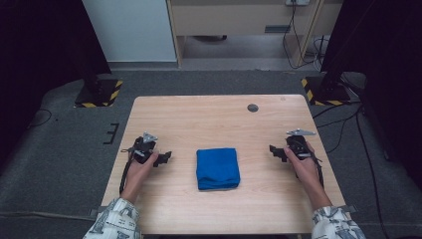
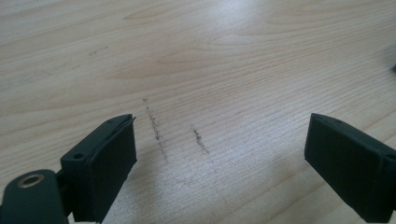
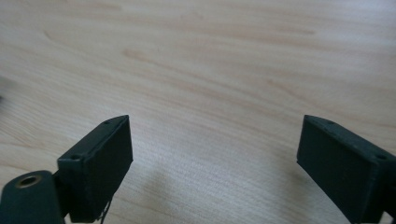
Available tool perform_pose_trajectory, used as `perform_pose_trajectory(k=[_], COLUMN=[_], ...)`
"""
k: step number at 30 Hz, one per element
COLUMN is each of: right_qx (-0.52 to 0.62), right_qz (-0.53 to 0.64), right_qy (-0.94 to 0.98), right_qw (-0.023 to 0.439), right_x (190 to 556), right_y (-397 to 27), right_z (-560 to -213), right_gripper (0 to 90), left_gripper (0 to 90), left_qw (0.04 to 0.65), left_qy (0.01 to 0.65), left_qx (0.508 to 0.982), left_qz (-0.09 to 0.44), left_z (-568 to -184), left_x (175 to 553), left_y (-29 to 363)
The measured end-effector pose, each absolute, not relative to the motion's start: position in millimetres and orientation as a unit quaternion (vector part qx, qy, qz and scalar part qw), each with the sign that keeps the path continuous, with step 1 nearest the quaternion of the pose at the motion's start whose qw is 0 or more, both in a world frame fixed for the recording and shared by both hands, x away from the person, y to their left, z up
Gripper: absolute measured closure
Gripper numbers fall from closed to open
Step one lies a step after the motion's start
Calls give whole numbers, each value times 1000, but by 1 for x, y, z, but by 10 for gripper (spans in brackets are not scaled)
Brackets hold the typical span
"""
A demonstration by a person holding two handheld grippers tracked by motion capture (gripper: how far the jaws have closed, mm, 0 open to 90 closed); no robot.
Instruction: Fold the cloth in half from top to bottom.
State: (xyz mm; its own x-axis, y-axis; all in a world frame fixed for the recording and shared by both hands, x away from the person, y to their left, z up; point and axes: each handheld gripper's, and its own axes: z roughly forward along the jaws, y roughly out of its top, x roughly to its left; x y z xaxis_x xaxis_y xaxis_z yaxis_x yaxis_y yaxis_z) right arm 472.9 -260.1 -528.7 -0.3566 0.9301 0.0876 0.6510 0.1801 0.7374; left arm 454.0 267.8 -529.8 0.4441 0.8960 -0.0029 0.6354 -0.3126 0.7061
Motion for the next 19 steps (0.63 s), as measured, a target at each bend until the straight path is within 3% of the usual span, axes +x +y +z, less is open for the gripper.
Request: perform_pose_trajectory(k=[8,19], right_qx=[533,498], right_qz=[313,323], right_qy=[754,778], right_qw=[225,206], right_x=[473,454], right_y=[-239,-235], right_z=[-540,-540], right_gripper=[31,31], left_gripper=[45,22], left_qw=[324,324], left_qy=[485,478], left_qx=[787,792], left_qz=[203,199], left_z=[-537,-538], left_x=[452,449], left_y=[262,261])
